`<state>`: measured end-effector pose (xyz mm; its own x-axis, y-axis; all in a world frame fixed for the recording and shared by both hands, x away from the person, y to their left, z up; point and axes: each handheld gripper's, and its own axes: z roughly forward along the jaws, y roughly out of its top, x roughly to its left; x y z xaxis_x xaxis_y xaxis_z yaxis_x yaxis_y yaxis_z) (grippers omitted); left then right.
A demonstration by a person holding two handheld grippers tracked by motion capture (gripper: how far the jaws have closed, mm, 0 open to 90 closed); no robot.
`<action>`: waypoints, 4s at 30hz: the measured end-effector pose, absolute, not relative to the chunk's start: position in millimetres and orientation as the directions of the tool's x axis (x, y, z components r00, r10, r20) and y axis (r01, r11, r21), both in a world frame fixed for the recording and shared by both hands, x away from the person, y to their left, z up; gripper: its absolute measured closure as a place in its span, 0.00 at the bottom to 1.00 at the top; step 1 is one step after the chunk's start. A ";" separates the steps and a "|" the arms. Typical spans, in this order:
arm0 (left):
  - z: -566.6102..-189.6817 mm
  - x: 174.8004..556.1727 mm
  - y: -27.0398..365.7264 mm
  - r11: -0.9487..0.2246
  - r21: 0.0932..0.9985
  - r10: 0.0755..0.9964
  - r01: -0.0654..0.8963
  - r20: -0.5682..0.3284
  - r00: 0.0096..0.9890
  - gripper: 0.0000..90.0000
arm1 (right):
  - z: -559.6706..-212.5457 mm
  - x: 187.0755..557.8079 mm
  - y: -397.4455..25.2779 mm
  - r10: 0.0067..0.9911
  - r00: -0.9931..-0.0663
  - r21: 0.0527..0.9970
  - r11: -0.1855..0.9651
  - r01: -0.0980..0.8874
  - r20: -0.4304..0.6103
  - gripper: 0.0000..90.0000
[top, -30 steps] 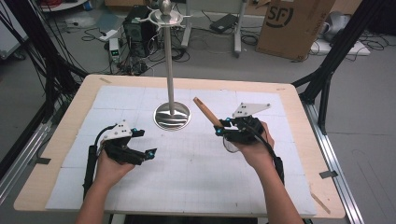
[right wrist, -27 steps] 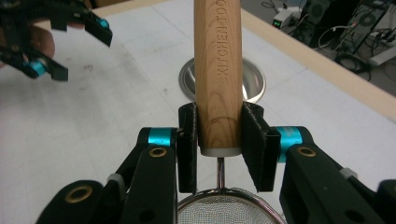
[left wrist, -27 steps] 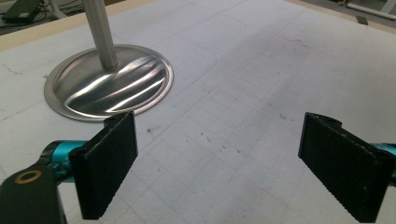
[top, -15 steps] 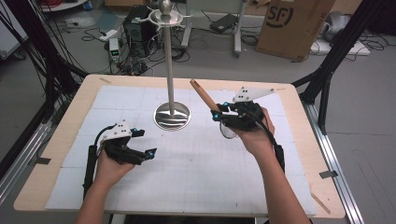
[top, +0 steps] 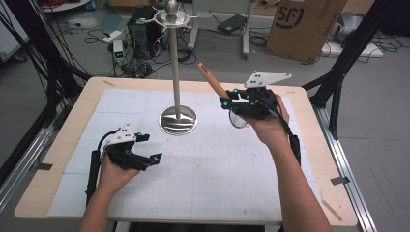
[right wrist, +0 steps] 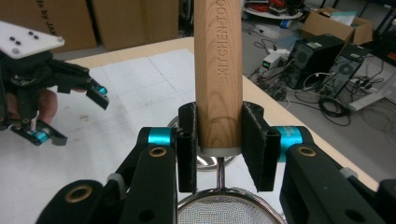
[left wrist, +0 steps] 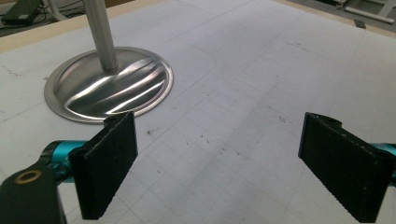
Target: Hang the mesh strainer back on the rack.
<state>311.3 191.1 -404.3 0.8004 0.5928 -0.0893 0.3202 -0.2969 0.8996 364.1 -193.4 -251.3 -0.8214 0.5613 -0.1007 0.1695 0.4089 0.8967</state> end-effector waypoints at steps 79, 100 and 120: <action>-402.7 311.3 192.5 -0.279 0.907 0.590 0.316 -0.098 0.802 0.14 | -195.1 410.9 -153.1 0.590 -0.798 0.925 0.359 0.125 -0.121 0.77; -402.4 311.5 193.0 -0.271 0.910 0.587 0.314 -0.102 0.803 0.14 | -209.4 425.4 -126.5 0.588 -0.805 0.912 0.371 0.175 -0.084 0.76; -402.6 311.1 192.2 -0.277 0.909 0.586 0.311 -0.097 0.805 0.14 | -209.8 432.6 -115.0 0.590 -0.803 0.899 0.391 0.198 -0.080 0.76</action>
<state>311.1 192.2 -402.6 0.8046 0.5859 -0.0965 0.3111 -0.2774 0.9090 432.6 -115.0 -209.8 -0.8031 0.5905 -0.0801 0.1977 0.3908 0.8990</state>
